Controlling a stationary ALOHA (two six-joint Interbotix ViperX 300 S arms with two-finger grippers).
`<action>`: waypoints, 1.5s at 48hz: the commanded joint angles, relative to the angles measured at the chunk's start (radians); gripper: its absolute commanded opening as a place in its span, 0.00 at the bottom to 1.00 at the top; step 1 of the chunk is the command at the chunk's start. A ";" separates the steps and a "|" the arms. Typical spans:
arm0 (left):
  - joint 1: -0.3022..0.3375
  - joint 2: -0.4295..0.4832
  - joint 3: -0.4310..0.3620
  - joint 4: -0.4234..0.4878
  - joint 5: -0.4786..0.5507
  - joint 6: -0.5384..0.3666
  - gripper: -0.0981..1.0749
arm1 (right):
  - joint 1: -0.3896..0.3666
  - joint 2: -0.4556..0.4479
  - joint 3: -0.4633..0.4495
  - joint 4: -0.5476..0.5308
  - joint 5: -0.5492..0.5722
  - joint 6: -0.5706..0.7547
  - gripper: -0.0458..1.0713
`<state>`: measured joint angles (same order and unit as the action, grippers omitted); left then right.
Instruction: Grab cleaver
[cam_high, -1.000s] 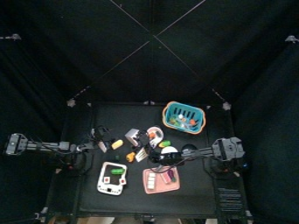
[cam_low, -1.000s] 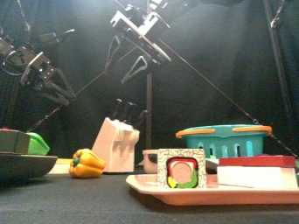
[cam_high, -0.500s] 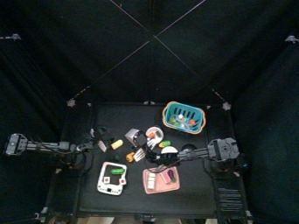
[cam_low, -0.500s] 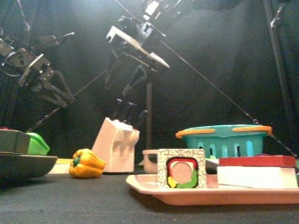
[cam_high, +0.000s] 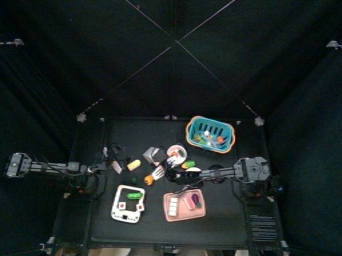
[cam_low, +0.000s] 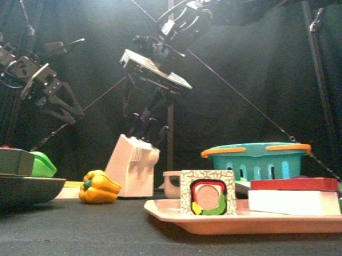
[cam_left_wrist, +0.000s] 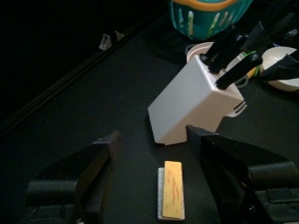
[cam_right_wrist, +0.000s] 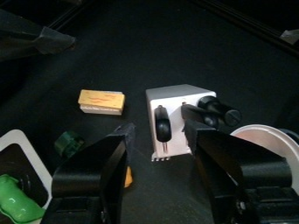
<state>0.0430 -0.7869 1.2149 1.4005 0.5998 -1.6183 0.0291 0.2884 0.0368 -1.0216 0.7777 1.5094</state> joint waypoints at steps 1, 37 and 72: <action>0.003 0.003 -0.012 0.003 0.002 0.002 0.90 | -0.008 -0.021 -0.026 -0.005 -0.002 -0.002 0.70; 0.005 0.003 -0.006 0.003 0.000 0.002 0.90 | -0.029 0.006 -0.052 0.023 -0.002 -0.002 0.60; 0.005 0.002 -0.005 0.003 0.000 0.002 0.90 | -0.023 -0.008 -0.067 0.026 0.023 -0.003 0.44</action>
<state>0.0445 -0.7869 1.2210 1.4005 0.5998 -1.6183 0.0061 0.3175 -0.0015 -0.9925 0.7931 1.5064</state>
